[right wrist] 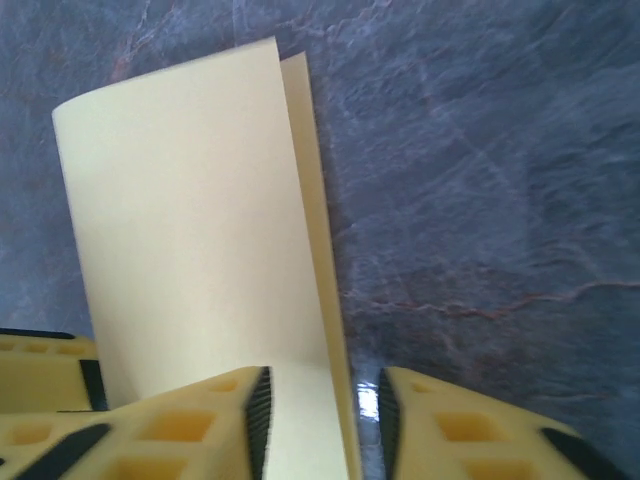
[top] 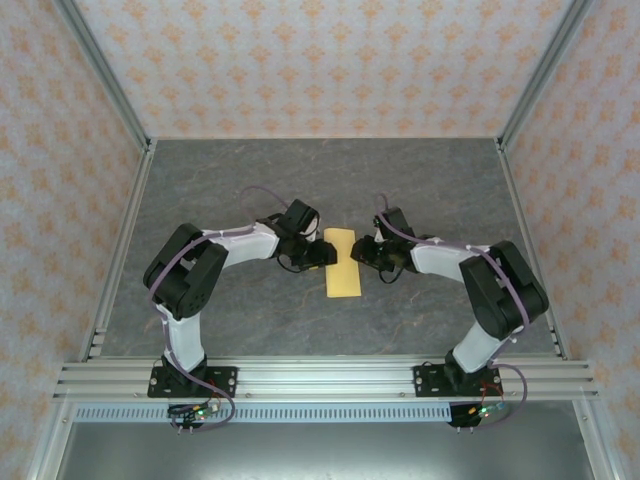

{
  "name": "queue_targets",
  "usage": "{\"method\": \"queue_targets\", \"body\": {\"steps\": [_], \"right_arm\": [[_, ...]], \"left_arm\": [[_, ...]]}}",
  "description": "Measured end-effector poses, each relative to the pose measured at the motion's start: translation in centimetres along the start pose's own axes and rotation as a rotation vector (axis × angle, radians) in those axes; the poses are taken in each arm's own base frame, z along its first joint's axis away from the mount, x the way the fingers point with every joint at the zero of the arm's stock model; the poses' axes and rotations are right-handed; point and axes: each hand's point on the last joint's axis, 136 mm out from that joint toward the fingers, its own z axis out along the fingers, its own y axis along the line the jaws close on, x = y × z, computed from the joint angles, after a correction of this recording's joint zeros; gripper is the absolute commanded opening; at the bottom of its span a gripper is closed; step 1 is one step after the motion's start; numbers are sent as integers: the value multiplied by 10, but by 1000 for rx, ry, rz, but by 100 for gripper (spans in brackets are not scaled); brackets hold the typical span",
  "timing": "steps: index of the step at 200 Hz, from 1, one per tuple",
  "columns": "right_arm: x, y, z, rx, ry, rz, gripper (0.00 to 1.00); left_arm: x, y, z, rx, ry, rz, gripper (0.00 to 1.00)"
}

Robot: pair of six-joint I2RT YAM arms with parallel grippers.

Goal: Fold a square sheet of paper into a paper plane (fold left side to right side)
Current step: First fold in half a square sheet of paper at the center of the table.

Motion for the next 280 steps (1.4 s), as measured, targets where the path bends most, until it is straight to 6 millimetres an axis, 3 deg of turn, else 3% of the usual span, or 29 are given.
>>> {"method": "queue_targets", "body": {"steps": [53,80,134,280], "right_arm": [[-27,7,-51,44,-180,-48,49],[-32,6,-66,63,-228,-57,49],[-28,-6,-68,115,-223,-65,49],[-25,-9,-67,129,-211,-69,52]], "left_arm": [[-2,1,5,-21,6,-1,43],[-2,3,5,-35,9,-5,39],[-1,4,5,-52,25,20,41],[0,3,7,-95,58,84,43]]}}
